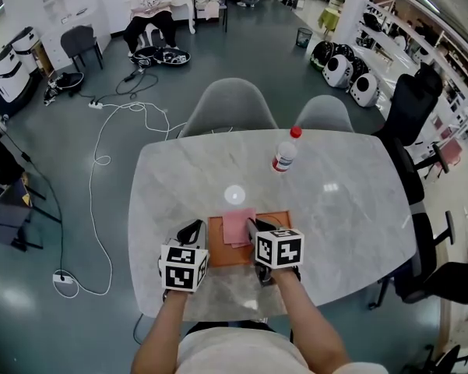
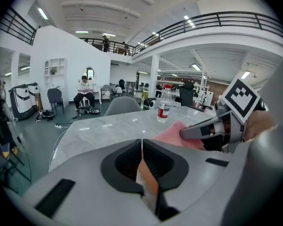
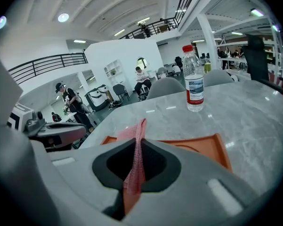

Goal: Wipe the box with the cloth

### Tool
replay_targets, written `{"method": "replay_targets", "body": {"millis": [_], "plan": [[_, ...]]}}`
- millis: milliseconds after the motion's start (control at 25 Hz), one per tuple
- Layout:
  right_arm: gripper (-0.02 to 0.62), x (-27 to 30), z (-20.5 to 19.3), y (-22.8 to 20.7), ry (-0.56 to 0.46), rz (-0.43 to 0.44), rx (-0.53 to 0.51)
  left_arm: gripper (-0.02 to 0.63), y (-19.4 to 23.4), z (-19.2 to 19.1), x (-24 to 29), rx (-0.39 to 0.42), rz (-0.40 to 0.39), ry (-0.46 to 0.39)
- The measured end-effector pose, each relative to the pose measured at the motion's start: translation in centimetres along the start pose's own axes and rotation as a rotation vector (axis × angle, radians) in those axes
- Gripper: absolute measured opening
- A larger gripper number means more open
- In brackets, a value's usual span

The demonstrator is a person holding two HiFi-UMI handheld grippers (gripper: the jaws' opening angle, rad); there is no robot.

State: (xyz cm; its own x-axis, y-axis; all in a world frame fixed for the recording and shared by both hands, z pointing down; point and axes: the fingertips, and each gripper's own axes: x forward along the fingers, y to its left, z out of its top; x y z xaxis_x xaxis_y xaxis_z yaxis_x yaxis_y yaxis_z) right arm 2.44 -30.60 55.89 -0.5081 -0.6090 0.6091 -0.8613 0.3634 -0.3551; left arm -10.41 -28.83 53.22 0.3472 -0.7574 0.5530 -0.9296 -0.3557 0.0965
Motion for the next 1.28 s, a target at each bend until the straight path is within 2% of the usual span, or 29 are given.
{"method": "replay_targets", "body": {"millis": [1280], "plan": [[0.017, -6.5, 0.0, -11.3, -0.026, -0.139, 0.067, 0.017, -5.4, -0.2, -0.2, 0.007, 0.029, 0.002]]}}
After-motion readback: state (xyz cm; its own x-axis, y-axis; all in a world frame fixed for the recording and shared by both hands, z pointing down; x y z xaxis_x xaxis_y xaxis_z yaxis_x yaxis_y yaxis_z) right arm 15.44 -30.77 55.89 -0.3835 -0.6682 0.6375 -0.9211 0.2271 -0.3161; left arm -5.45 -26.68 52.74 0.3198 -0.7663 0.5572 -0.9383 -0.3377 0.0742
